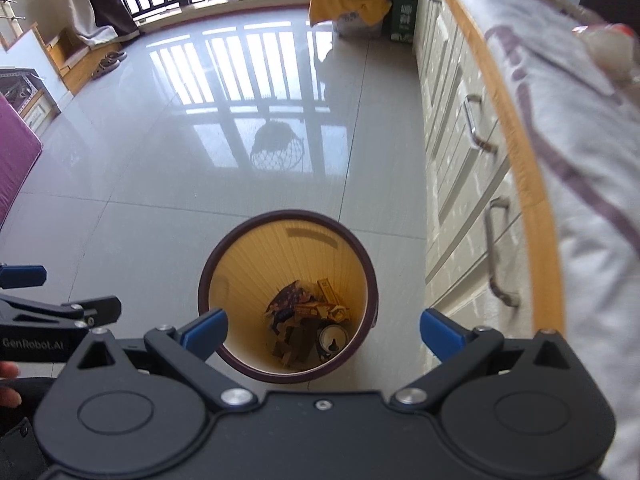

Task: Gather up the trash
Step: 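Raise both tools from the wastebasket back toward the bed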

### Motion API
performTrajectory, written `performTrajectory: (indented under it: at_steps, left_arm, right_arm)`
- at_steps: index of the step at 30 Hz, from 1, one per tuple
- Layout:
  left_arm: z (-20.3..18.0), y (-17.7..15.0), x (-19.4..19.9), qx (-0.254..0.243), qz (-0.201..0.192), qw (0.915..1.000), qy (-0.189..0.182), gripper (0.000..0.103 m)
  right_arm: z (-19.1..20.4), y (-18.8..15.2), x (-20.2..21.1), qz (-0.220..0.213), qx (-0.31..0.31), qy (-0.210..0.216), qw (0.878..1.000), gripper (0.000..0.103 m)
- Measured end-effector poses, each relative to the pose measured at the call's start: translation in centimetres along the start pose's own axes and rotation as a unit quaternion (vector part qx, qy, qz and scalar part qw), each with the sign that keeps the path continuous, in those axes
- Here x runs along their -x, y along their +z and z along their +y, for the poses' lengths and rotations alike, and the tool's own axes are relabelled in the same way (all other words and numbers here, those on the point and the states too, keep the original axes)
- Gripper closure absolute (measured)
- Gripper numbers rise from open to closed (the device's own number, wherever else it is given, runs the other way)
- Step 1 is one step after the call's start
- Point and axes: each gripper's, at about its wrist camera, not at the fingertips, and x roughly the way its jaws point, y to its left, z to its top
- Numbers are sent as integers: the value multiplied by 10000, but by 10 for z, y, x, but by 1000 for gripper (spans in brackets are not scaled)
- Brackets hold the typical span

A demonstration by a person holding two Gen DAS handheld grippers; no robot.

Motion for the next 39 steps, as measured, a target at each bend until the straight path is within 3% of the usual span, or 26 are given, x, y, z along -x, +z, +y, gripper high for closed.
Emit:
performTrajectory:
  at_steps: [12, 21, 31, 39]
  left_arm:
    - [2, -9, 54, 46, -451, 9990, 10, 0]
    - [-11, -10, 89, -79, -826, 9965, -98, 0]
    - [-58, 1, 127, -457, -1312, 9895, -402, 0]
    - [-114, 25, 156, -720, -1896, 9766, -709, 0]
  right_arm:
    - [-3, -11, 61, -451, 17, -142, 9989, 0]
    - [-27, -25, 106, -816, -250, -232, 9961, 0]
    - [-71, -43, 164, -1287, -488, -575, 9888, 0]
    - [-128, -61, 201, -1679, -909, -833, 9781, 0]
